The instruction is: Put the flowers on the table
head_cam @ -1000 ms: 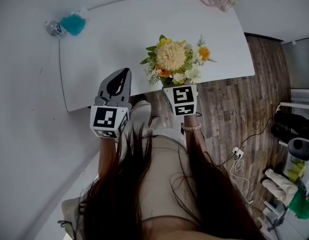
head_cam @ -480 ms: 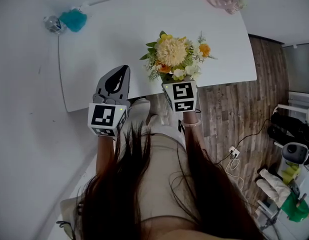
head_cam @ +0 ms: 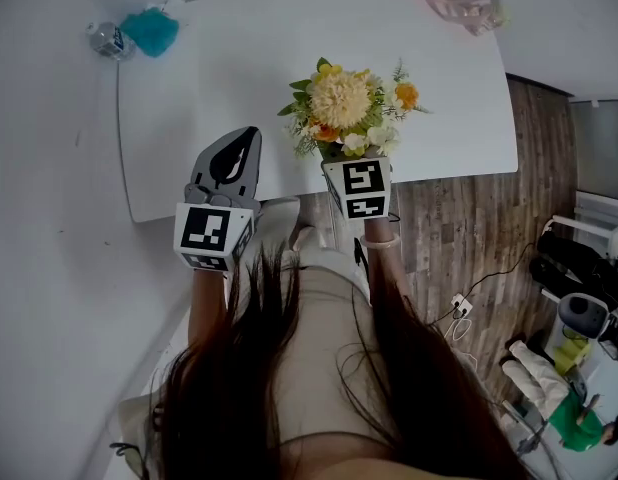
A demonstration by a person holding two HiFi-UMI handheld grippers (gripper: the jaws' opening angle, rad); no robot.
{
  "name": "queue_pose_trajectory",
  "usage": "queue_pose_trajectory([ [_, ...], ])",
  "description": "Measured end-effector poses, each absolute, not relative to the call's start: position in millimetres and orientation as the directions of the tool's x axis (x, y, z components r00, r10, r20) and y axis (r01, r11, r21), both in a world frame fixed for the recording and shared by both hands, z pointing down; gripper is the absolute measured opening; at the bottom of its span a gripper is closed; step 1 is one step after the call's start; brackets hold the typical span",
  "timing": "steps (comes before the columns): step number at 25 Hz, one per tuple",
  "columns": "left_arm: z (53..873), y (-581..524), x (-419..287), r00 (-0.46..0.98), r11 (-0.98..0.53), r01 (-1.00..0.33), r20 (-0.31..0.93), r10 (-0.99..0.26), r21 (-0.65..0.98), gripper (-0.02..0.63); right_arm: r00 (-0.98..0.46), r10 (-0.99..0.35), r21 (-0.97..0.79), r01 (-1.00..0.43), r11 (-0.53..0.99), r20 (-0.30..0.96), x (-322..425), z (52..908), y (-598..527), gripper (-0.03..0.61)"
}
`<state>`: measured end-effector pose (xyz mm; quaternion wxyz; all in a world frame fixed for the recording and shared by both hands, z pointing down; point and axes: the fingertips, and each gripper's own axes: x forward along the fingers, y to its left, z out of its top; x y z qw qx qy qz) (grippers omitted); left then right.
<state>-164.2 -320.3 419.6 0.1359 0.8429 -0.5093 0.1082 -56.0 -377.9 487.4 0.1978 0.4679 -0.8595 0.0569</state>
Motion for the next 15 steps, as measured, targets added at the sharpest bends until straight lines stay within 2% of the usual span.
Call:
queue_pose_trajectory([
  [15, 429, -326, -163, 0.457, -0.444, -0.888, 0.350, -0.818, 0.120, 0.003, -0.500, -0.761, 0.053, -0.821, 0.568, 0.414, -62, 507, -389, 0.255],
])
